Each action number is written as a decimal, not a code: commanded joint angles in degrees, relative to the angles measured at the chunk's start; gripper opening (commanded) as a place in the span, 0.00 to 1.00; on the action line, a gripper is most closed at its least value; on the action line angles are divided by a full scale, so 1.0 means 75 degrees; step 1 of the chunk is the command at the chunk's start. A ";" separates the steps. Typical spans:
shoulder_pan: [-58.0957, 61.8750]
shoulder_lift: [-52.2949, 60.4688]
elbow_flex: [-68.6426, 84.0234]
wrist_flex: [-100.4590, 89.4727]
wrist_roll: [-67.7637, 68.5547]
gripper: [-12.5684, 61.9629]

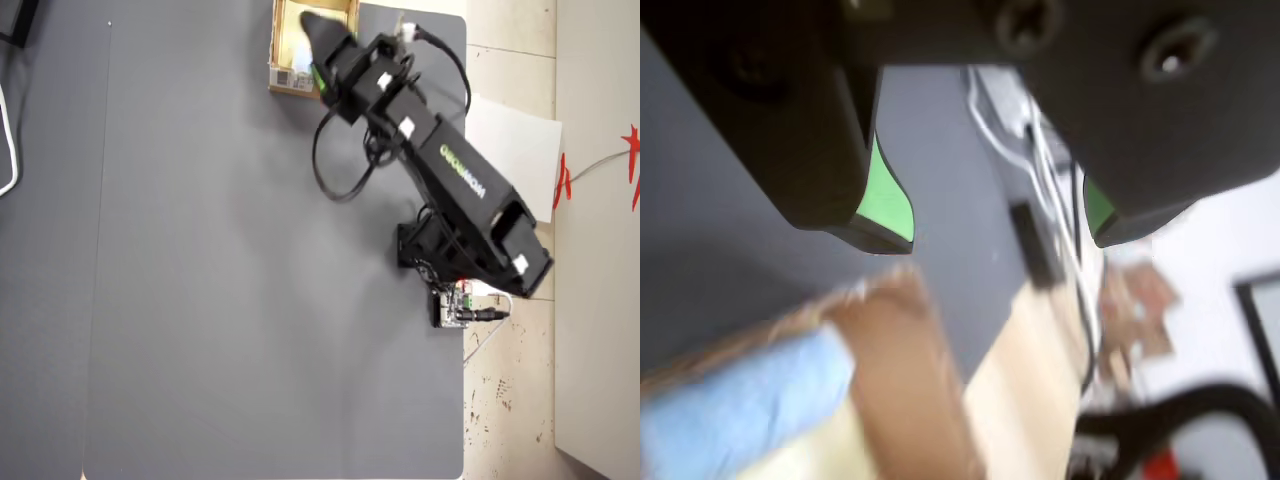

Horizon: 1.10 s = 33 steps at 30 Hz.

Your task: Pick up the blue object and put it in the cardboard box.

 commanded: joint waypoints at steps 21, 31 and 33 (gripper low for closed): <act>-0.4008 0.3609 0.4230 -0.1664 0.0867 0.62; -0.4629 0.3926 0.6270 -0.1594 0.0867 0.62; -0.4652 0.3926 0.6563 -0.1594 0.0867 0.62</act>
